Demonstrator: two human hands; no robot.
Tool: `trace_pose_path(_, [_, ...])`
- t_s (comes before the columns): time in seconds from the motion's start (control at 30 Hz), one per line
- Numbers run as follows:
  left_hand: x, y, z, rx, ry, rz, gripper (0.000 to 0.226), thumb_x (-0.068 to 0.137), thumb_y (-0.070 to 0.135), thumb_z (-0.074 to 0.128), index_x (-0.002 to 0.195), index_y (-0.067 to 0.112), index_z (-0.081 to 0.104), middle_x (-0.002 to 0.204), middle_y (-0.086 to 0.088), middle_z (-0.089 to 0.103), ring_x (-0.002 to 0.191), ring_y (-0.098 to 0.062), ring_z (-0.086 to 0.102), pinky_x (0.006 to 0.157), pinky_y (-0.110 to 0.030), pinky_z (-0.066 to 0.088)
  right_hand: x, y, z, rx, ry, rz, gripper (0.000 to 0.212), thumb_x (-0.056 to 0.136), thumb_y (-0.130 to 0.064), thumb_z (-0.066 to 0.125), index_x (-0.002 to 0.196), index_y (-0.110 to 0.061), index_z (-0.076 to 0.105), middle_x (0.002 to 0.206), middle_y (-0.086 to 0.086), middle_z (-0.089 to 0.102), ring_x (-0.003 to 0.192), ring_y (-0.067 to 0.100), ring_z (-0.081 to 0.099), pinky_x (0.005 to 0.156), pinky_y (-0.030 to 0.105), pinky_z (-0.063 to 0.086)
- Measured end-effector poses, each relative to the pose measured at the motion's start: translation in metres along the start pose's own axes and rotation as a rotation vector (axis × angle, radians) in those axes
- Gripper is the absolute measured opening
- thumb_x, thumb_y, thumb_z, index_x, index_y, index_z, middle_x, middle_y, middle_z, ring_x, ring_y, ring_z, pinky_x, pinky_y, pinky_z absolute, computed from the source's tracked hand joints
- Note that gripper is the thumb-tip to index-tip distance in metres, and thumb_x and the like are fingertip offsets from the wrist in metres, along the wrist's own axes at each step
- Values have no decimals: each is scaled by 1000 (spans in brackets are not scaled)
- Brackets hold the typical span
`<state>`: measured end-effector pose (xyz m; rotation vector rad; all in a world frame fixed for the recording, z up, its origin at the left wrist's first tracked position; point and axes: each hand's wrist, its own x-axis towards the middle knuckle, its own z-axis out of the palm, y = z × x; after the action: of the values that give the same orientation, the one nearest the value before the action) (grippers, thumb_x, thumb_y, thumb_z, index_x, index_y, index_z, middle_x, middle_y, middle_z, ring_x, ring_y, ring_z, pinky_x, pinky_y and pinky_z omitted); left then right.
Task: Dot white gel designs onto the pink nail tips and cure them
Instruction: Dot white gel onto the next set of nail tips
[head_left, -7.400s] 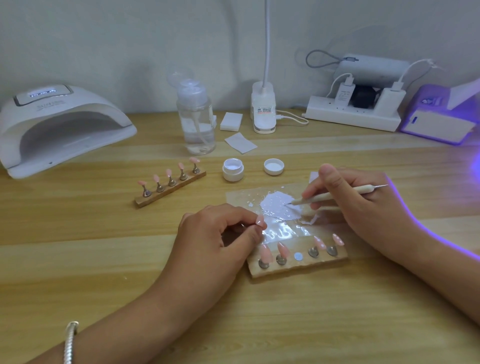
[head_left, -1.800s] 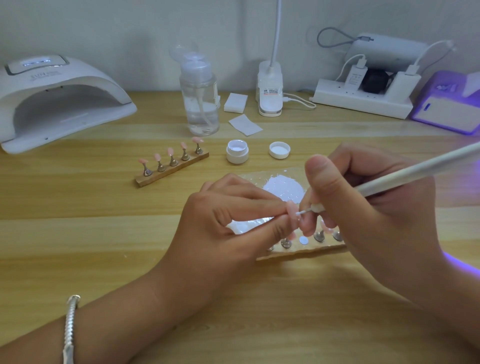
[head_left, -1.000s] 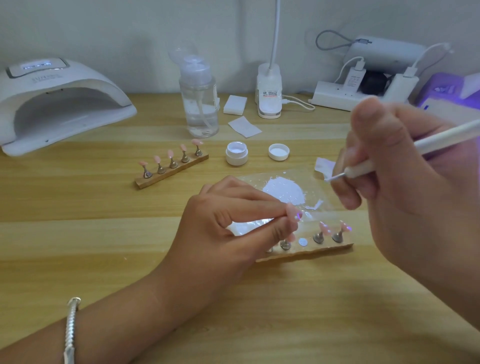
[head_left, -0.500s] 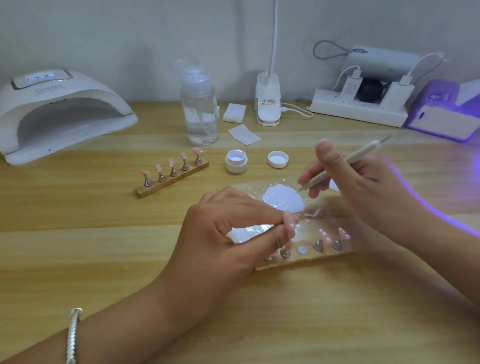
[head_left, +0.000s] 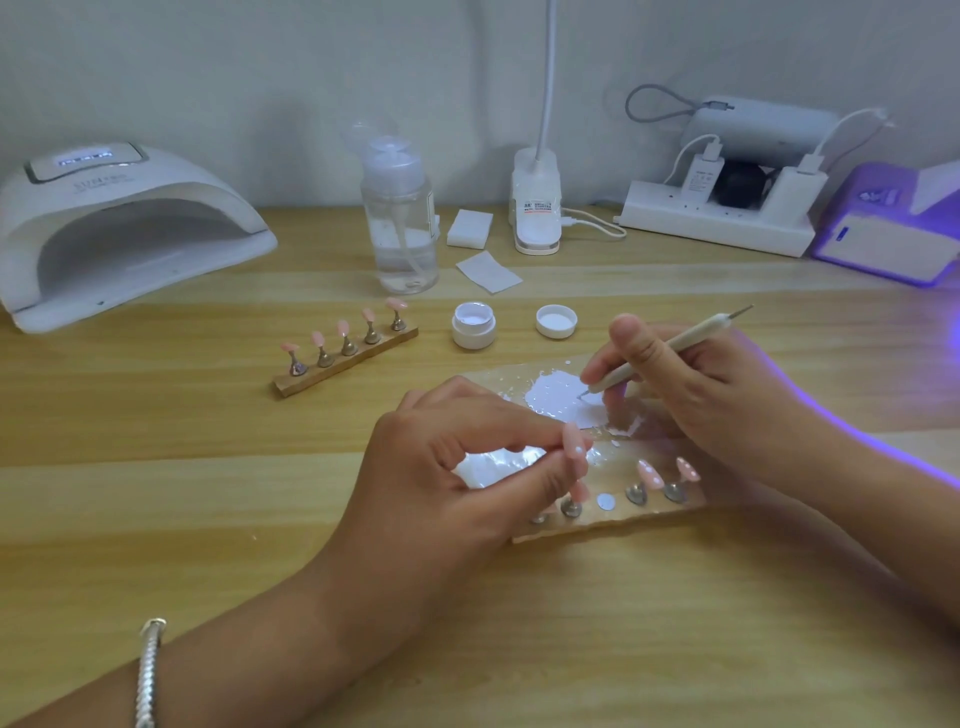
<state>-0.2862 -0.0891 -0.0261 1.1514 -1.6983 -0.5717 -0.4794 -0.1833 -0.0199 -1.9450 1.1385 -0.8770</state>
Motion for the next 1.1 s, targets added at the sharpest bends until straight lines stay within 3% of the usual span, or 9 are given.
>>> trace_pose_path(0.3, [0, 1, 0, -1, 1, -1, 5, 81, 32, 74, 77, 34, 74, 77, 26, 72, 90, -12, 64, 91, -41, 43, 0, 2, -1, -28, -15, -6, 54, 91, -70, 39, 80, -30, 74, 71, -5, 70, 66, 13, 69, 66, 41, 59])
trace_pose_path(0.43, [1, 1, 1, 8, 3, -1, 5, 82, 32, 74, 77, 34, 74, 77, 25, 72, 92, -14, 65, 91, -41, 43, -1, 1, -1, -53, 13, 9, 54, 91, -67, 39, 76, -29, 74, 70, -6, 71, 66, 10, 69, 67, 35, 57])
trace_pose_path(0.53, [0, 1, 1, 3, -2, 3, 7, 83, 33, 73, 75, 34, 75, 77, 24, 73, 93, -15, 66, 91, -42, 43, -3, -7, -1, -51, 164, -69, 43, 92, -58, 48, 74, -28, 73, 74, -7, 71, 71, 6, 68, 69, 24, 54])
trace_pose_path(0.7, [0, -2, 1, -3, 8, -3, 11, 82, 36, 75, 72, 32, 78, 81, 22, 74, 94, -17, 66, 89, -44, 44, -16, -36, 0, 83, 343, -297, 32, 94, -43, 60, 68, -25, 65, 57, 1, 61, 49, 14, 55, 47, 26, 42])
trace_pose_path(0.77, [0, -3, 2, -5, 10, -4, 10, 82, 36, 75, 74, 32, 79, 83, 22, 74, 94, -15, 66, 89, -46, 44, -24, -44, 6, 153, 318, -357, 33, 97, -42, 57, 69, -25, 63, 52, -5, 58, 47, 13, 56, 50, 22, 41])
trace_pose_path(0.9, [1, -4, 3, -21, 11, -1, 10, 82, 35, 75, 76, 30, 80, 84, 21, 74, 94, -16, 65, 87, -48, 44, -35, -49, 16, 185, 277, -398, 39, 94, -43, 58, 67, -15, 63, 55, 0, 60, 48, 16, 58, 46, 28, 44])
trace_pose_path(1.03, [1, -4, 4, -28, 15, 2, 8, 82, 32, 76, 78, 27, 81, 84, 22, 75, 94, -16, 65, 87, -50, 45, -39, -48, 21, 173, 284, -391, 36, 91, -36, 62, 64, -12, 60, 56, 0, 60, 46, 17, 56, 44, 22, 43])
trace_pose_path(1.1, [1, -5, 3, -27, 13, 10, 10, 82, 34, 76, 79, 26, 81, 85, 21, 75, 93, -16, 65, 86, -50, 45, -40, -47, 22, 177, 286, -377, 38, 93, -37, 61, 63, -13, 60, 54, -4, 59, 46, 18, 59, 41, 29, 44])
